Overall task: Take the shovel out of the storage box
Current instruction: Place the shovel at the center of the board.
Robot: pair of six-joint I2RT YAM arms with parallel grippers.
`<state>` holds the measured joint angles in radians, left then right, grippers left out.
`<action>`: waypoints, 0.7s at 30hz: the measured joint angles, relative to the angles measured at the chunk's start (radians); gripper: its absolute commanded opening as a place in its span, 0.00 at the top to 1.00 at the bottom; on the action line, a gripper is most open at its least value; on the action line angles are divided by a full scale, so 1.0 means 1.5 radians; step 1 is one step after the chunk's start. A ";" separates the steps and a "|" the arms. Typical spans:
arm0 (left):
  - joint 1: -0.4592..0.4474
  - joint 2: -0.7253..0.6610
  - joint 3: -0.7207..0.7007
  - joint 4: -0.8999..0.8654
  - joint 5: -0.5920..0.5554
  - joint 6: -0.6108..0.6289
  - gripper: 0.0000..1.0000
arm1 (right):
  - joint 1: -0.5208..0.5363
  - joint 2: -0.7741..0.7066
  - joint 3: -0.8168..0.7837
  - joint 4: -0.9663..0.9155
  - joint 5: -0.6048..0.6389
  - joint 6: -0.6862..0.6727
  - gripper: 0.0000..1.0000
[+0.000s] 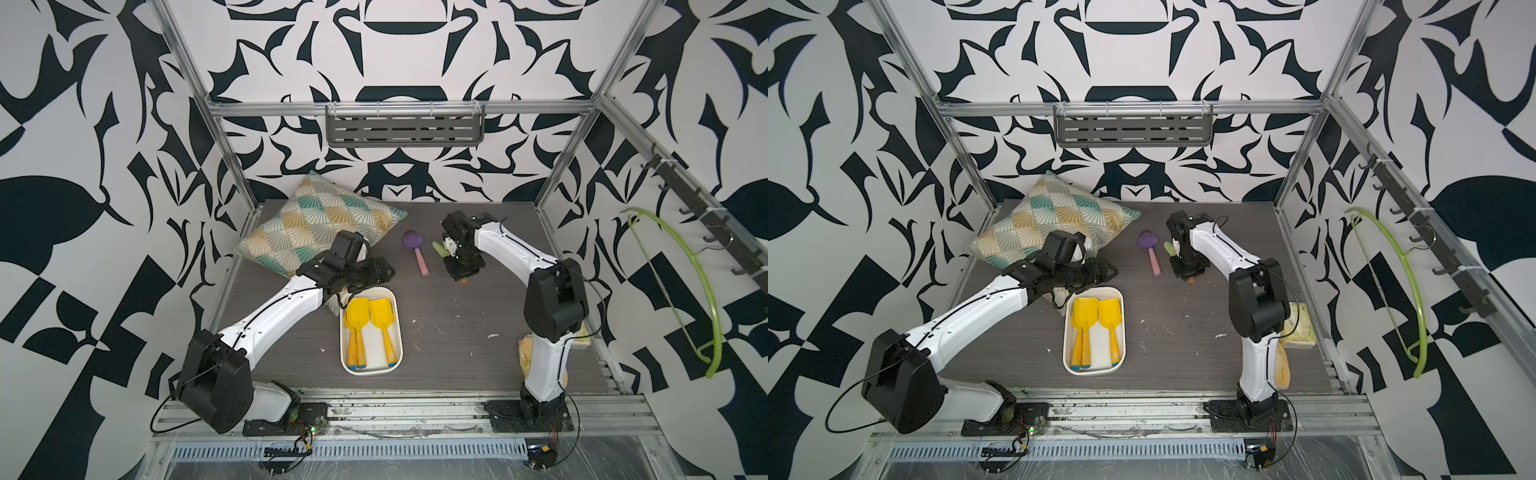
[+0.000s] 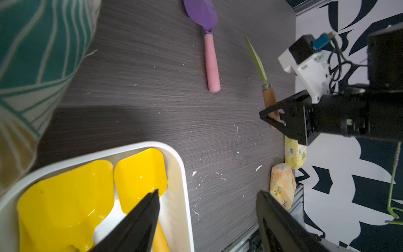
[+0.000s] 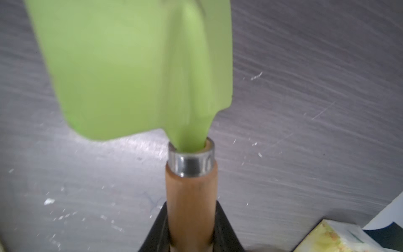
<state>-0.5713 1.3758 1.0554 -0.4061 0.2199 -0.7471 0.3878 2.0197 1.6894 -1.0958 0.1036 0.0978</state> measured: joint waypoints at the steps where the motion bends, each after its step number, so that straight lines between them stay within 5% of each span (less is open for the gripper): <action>1: 0.000 -0.004 -0.003 -0.003 -0.001 0.003 0.23 | 0.000 0.018 0.016 -0.002 0.007 0.000 1.00; 12: 0.000 -0.023 -0.030 -0.011 -0.012 0.018 0.23 | 0.000 0.156 0.130 -0.012 0.050 0.009 1.00; 21: 0.000 -0.023 -0.032 -0.012 -0.012 0.020 0.23 | 0.000 0.170 0.151 -0.012 0.031 0.026 0.75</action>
<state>-0.5713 1.3411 1.0080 -0.4248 0.2020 -0.7166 0.3878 2.2742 1.9152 -1.1137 0.1493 0.1368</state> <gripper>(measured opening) 0.771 0.270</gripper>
